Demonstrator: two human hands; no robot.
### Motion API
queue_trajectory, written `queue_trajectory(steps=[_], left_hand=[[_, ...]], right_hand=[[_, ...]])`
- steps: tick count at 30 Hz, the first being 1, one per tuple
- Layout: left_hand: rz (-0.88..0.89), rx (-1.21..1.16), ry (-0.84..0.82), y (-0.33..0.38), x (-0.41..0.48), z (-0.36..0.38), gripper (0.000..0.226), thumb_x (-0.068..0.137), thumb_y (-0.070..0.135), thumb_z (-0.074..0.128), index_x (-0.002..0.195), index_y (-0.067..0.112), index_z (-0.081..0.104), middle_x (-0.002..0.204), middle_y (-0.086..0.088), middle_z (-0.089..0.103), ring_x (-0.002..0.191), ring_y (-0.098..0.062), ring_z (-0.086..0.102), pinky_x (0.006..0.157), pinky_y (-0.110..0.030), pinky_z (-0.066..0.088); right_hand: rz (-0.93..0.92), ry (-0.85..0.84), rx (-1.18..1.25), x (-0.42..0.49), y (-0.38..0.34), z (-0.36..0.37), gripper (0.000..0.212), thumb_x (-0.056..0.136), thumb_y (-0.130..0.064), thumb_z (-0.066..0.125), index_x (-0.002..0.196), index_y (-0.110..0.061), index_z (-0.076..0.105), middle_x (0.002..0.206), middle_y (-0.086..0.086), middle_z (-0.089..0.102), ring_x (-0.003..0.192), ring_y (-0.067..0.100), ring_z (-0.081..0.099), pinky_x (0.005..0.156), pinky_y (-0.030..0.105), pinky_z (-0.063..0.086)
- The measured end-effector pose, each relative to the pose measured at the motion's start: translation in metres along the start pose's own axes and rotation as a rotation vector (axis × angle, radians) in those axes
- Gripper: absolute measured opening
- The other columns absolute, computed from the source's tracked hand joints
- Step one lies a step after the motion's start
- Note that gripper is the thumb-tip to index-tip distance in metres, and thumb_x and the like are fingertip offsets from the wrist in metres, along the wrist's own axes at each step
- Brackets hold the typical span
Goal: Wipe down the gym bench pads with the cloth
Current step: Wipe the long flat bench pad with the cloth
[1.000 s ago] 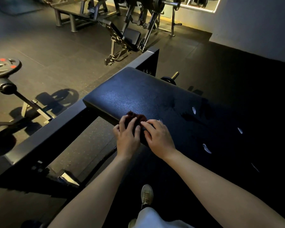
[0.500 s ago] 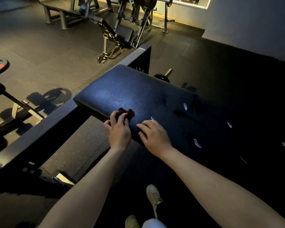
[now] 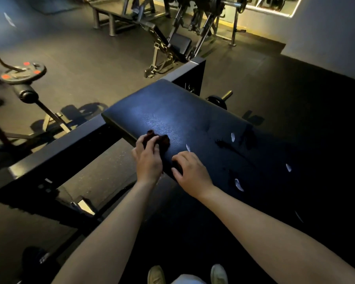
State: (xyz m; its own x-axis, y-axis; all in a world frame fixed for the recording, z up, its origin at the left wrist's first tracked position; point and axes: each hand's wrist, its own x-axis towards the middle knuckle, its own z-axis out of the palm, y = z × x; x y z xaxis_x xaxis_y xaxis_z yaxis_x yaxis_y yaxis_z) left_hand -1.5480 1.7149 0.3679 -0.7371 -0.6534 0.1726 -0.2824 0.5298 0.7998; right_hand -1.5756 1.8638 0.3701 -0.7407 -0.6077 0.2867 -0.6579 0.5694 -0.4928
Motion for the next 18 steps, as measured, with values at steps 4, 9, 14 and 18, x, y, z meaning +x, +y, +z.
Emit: queue_trajectory(steps=[4,9,14,18], left_hand=[[-0.057,0.138,-0.042,0.005,-0.010,0.017,0.035,0.107,0.026,0.042,0.137,0.027,0.058,0.153,0.006,0.028,0.126,-0.030,0.025,0.108,-0.034,0.029],[-0.011,0.070,-0.003,0.016,-0.067,0.036,0.034,0.104,0.020,0.048,0.135,0.026,0.062,0.152,0.004,0.033,0.124,-0.026,0.028,0.106,-0.029,0.029],[-0.005,0.013,0.000,0.024,-0.091,0.040,0.032,0.102,0.016,0.053,0.129,0.028,0.067,0.146,0.005,0.041,0.124,-0.022,0.034,0.107,-0.022,0.026],[0.033,0.057,0.061,0.026,-0.076,0.027,0.033,0.102,0.013,0.054,0.130,0.025,0.067,0.144,0.001,0.043,0.124,-0.025,0.037,0.107,-0.021,0.024]], right_hand=[[-0.121,-0.018,-0.009,-0.009,0.016,-0.013,0.019,0.087,-0.022,0.066,0.105,-0.017,0.067,0.110,-0.004,0.062,0.107,0.018,0.056,0.082,0.036,0.053],[-0.081,0.106,-0.026,-0.028,0.042,-0.027,0.022,0.085,-0.027,0.067,0.104,-0.015,0.070,0.110,0.001,0.063,0.106,0.023,0.056,0.092,0.036,0.047],[-0.080,0.054,-0.021,-0.032,0.041,-0.026,0.031,0.086,-0.027,0.066,0.114,-0.014,0.068,0.114,0.003,0.063,0.112,0.026,0.056,0.097,0.042,0.048],[-0.082,0.044,-0.045,-0.031,0.042,-0.025,0.030,0.086,-0.028,0.065,0.113,-0.015,0.069,0.114,0.002,0.063,0.113,0.025,0.055,0.097,0.043,0.048]])
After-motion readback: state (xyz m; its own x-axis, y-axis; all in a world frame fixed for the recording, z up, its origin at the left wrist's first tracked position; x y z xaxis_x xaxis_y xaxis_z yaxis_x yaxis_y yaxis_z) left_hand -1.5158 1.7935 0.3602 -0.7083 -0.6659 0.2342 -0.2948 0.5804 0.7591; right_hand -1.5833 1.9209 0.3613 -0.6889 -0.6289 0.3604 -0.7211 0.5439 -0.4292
